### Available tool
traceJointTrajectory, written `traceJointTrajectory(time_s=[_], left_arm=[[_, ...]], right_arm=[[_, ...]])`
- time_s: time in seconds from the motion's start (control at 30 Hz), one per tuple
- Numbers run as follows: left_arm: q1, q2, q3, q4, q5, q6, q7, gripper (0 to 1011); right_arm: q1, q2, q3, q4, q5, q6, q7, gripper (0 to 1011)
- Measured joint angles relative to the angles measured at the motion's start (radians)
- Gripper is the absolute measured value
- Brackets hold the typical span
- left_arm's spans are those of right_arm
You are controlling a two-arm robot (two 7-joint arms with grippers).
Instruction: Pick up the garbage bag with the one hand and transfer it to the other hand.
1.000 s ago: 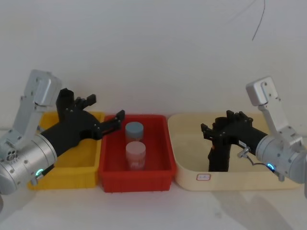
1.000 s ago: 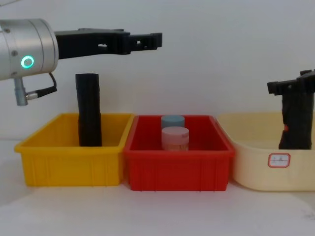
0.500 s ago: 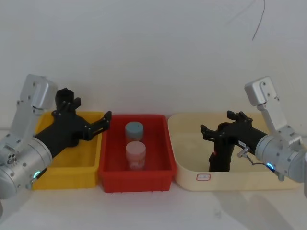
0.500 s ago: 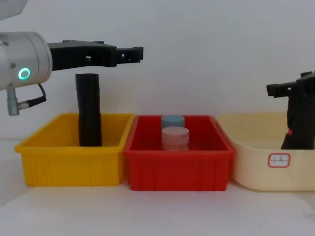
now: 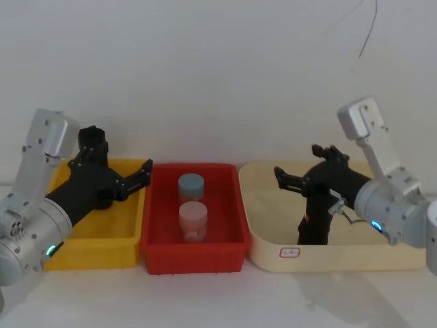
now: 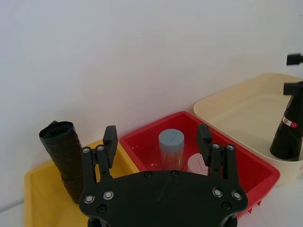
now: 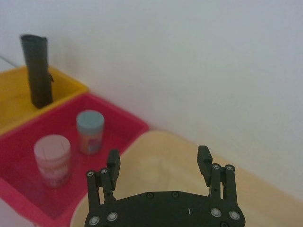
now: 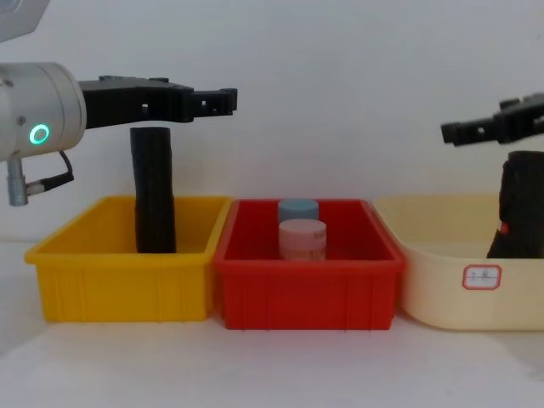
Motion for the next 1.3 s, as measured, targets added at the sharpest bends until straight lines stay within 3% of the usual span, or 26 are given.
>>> traceJointTrajectory(time_s=[0.27,0.63,0.97,1.3], left_arm=[[0.002,-0.001,-0.001,0.000,0.004,0.002,0.008,1001],[0.003,-0.002,-0.002,0.000,0.006,0.003,0.013,1002],[0.004,-0.002,-0.002,0.000,0.007,0.003,0.014,1002],[0.004,-0.002,-0.002,0.000,0.008,0.003,0.015,1001]], right_arm=[[0.051,-0.007,-0.041,-0.036,-0.035,0.014,0.029,1000],[0.124,-0.029,-0.114,-0.050,-0.065,0.095,0.097,1000],[0.177,-0.074,-0.184,0.014,-0.083,0.155,0.156,1000],[0.224,-0.131,-0.228,0.112,-0.092,0.183,0.199,1000]])
